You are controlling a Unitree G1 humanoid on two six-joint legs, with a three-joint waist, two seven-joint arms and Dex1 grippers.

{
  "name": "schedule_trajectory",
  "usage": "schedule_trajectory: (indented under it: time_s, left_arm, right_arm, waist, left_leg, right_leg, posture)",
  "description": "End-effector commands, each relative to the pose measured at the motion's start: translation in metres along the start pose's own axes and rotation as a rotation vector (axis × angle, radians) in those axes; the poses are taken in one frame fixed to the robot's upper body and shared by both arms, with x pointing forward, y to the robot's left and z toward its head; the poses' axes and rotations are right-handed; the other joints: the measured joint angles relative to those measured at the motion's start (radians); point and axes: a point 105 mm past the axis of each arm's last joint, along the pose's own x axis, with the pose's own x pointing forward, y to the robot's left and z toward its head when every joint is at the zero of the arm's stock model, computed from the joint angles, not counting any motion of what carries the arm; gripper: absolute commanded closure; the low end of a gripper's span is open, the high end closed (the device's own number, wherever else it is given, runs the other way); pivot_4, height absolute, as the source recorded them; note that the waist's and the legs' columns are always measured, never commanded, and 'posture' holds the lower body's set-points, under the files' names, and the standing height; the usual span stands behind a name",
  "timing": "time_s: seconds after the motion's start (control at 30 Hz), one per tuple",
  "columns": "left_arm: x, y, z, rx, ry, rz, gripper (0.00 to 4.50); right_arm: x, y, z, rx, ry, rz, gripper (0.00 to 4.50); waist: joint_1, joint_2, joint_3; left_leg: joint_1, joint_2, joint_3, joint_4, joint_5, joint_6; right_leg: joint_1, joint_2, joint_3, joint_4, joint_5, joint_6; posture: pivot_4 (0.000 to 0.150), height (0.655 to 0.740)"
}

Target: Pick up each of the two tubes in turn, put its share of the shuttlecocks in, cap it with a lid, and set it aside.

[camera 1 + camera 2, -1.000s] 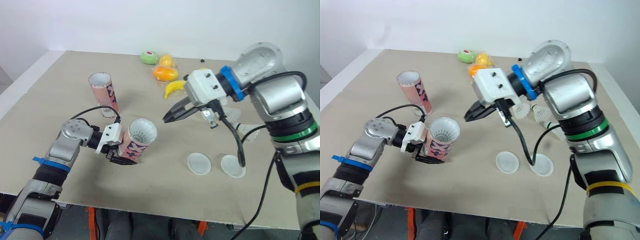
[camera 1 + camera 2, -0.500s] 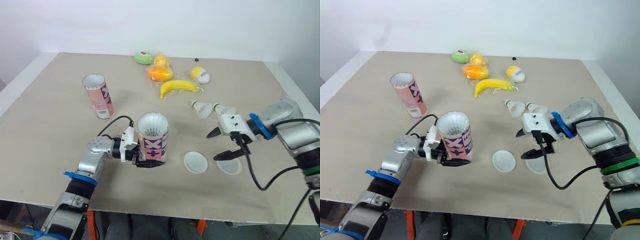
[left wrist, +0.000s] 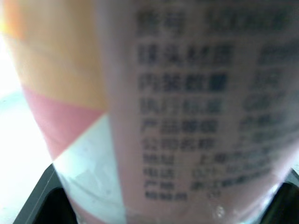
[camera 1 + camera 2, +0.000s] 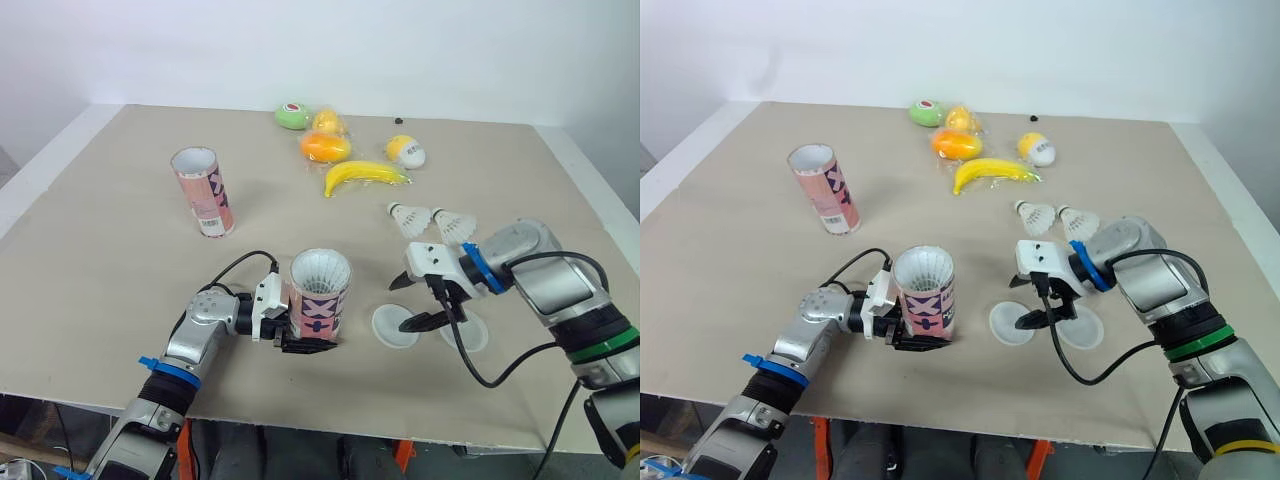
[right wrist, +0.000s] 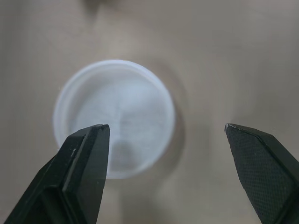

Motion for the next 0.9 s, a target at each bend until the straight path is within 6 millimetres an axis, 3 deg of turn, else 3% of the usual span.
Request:
schedule_trajectory:
  time_s: [0.03,0.1,0.2,0.27,0.33,0.43,0.53,0.73,0.9]
  left_arm:
    - [0.003,0.000,0.002,0.034,0.006,-0.019,1.11]
    - [0.004,0.001,0.002,0.037,0.007,-0.019,1.11]
    - [0.009,0.006,0.006,0.055,0.002,-0.015,1.11]
    - [0.008,0.008,0.007,0.059,0.004,-0.017,1.11]
    - [0.007,0.010,0.007,0.069,0.015,-0.022,1.11]
    - [0.005,0.014,0.007,0.084,0.023,-0.016,1.11]
    - [0.005,0.019,0.007,0.091,0.032,-0.006,1.11]
    - [0.007,0.018,0.004,0.061,0.028,-0.020,1.11]
    - [0.016,0.016,0.001,0.057,0.034,-0.063,1.11]
  right_arm:
    - [-0.009,0.002,0.009,-0.025,-0.012,-0.021,0.26]
    - [-0.005,0.004,0.013,-0.037,-0.009,-0.009,0.48]
    - [-0.001,0.005,0.018,-0.078,-0.003,0.008,1.34]
    - [-0.001,0.003,0.020,-0.098,0.010,0.006,2.34]
    - [-0.004,0.002,0.026,-0.134,0.016,0.004,2.94]
    - [-0.005,-0.001,0.034,-0.167,0.015,-0.008,4.45]
    - [-0.006,-0.009,0.044,-0.216,0.018,-0.049,4.45]
    - [-0.010,-0.004,0.049,-0.271,0.019,-0.059,4.45]
    - [-0.030,0.007,0.050,-0.240,-0.029,-0.092,4.45]
  waist:
    - [0.000,0.000,0.000]
    - [0.000,0.000,0.000]
    - [0.001,0.000,0.000]
    - [0.000,0.000,0.000]
    - [0.000,0.000,0.000]
    - [0.000,0.000,0.000]
    - [0.000,0.000,0.000]
    - [0.001,0.000,0.000]
    - [0.005,0.000,0.000]
  left_leg:
    - [0.000,0.000,0.000,0.000,0.000,0.000]
    - [0.000,0.000,0.000,0.000,0.000,0.000]
    - [0.000,0.000,0.000,0.001,0.000,0.000]
    - [0.000,0.000,0.000,0.002,0.000,0.000]
    - [0.000,0.000,0.000,0.002,0.000,0.000]
    - [0.000,0.000,0.000,0.001,0.000,0.000]
    - [0.000,0.000,0.000,0.001,0.000,0.000]
    - [0.000,0.000,0.000,0.001,0.000,0.000]
    - [-0.001,0.000,0.000,0.001,0.000,0.000]
  right_leg:
    - [0.000,0.000,0.000,0.000,0.000,0.000]
    - [0.000,0.000,0.000,0.000,0.000,0.000]
    - [0.000,0.000,0.000,0.000,0.001,0.000]
    - [0.000,0.000,0.000,0.000,0.001,0.001]
    - [0.000,0.000,0.000,0.000,0.001,0.001]
    - [0.000,0.000,0.000,0.000,0.001,0.000]
    - [0.000,0.000,0.000,0.000,0.001,0.000]
    - [0.000,0.000,0.000,0.000,0.000,0.001]
    - [0.000,0.000,0.000,0.000,0.000,0.001]
  posture:
    - [0.150,0.6946]
    - [0.150,0.6946]
    - [0.150,0.6946]
    - [0.150,0.6946]
    - [0.150,0.6946]
    - [0.150,0.6946]
    - [0.150,0.6946]
    - [0.150,0.6946]
    - [0.150,0.6946]
